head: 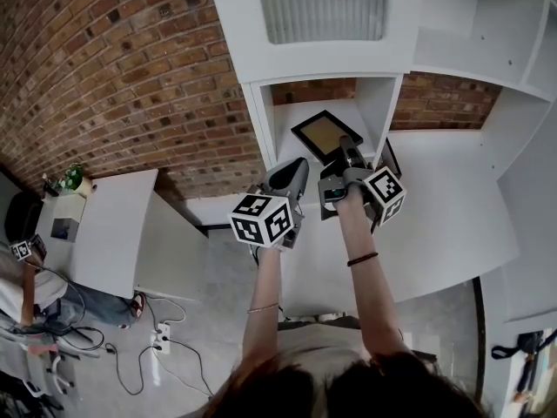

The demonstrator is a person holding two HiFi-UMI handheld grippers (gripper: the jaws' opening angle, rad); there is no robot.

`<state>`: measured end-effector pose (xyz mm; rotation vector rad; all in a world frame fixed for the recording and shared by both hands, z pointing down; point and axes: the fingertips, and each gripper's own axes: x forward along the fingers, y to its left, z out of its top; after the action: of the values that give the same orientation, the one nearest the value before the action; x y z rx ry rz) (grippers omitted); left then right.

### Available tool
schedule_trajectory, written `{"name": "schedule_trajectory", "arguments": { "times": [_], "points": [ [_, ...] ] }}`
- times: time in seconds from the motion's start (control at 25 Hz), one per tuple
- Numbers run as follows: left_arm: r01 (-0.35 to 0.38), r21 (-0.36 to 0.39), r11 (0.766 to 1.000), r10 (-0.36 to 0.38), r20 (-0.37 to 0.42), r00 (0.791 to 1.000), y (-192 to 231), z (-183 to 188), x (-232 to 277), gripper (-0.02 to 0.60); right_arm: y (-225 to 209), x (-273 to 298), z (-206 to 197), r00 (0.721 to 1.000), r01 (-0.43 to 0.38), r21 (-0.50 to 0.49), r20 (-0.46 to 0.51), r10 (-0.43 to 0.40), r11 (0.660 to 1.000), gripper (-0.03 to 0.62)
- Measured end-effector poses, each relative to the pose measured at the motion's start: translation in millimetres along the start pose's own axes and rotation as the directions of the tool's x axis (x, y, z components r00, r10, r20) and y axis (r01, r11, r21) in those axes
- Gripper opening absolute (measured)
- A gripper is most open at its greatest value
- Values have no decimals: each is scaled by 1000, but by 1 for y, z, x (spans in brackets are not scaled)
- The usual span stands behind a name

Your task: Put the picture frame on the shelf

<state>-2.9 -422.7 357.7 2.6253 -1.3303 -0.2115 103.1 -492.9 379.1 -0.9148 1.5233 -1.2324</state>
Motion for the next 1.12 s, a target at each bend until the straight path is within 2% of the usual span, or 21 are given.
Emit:
{"name": "schedule_trajectory", "arguments": {
  "times": [0.76,1.12],
  "points": [
    [-38,0,999,38,-27,999,13,-10,17,11,-20,19,5,998,51,-14,-30,-51,999,71],
    [-35,-9,999,35,-34,999,14,-16,18,11,-20,23,-2,987,99,-137,-109,-115,986,71]
  ]
}}
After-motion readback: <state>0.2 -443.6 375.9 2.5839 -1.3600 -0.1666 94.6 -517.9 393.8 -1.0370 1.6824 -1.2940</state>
